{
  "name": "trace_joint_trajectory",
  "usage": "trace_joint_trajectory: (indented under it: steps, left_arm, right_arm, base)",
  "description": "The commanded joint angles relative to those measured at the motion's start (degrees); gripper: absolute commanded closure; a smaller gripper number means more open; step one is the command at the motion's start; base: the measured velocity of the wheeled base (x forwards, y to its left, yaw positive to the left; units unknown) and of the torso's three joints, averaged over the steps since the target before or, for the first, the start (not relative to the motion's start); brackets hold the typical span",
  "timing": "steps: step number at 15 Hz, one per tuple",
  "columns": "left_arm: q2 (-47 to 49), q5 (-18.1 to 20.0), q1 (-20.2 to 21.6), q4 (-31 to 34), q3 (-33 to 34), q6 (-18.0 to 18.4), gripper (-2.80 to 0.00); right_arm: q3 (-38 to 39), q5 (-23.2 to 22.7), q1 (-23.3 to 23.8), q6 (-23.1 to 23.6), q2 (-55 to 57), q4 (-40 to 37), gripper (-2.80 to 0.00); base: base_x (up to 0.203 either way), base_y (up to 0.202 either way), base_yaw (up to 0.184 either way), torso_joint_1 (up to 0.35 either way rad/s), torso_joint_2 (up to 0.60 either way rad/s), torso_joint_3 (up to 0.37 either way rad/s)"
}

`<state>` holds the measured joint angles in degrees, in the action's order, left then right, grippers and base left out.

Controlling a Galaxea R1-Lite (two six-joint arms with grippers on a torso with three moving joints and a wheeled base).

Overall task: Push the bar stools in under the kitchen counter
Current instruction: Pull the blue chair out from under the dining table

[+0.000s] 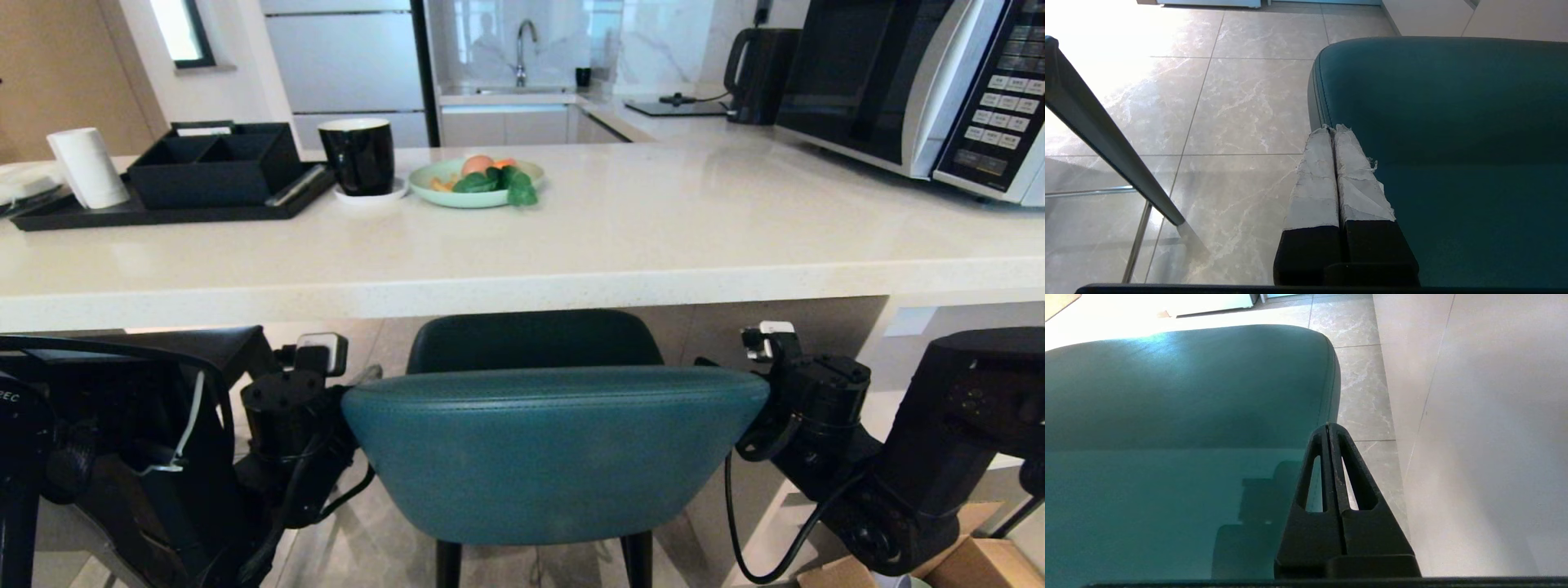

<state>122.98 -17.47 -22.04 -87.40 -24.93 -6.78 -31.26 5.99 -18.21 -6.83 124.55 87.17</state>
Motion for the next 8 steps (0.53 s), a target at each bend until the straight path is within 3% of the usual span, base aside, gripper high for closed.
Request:
trace_joint_trajectory:
  steps: [1,5,8]
  left_arm:
    - [0.89,-0.14,-0.37,-0.26,-0.12,-0.08,0.00]
    - [1.21,-0.28,-0.46,-0.26,-1.00,-0.08,0.00]
    - [1.30,-0.20,-0.46,-0.26,-1.09,0.01,0.00]
  right_arm:
    - [-0.03,-0.01,-0.07,-0.03,-0.27,0.49,0.00]
    - [-0.59,-0.01,-0.10,0.06,-0.01,0.49,0.00]
    - [-0.78,-0.01,-0.08,0.15,0.17,0.49,0.00]
  base:
    - [0.000,0.000,0.000,0.000,0.00,0.000]
    - [-0.023,0.000,0.000,0.001,0.00,0.000]
    - [-0.184,0.000,-0.001,-0.005,0.00,0.002]
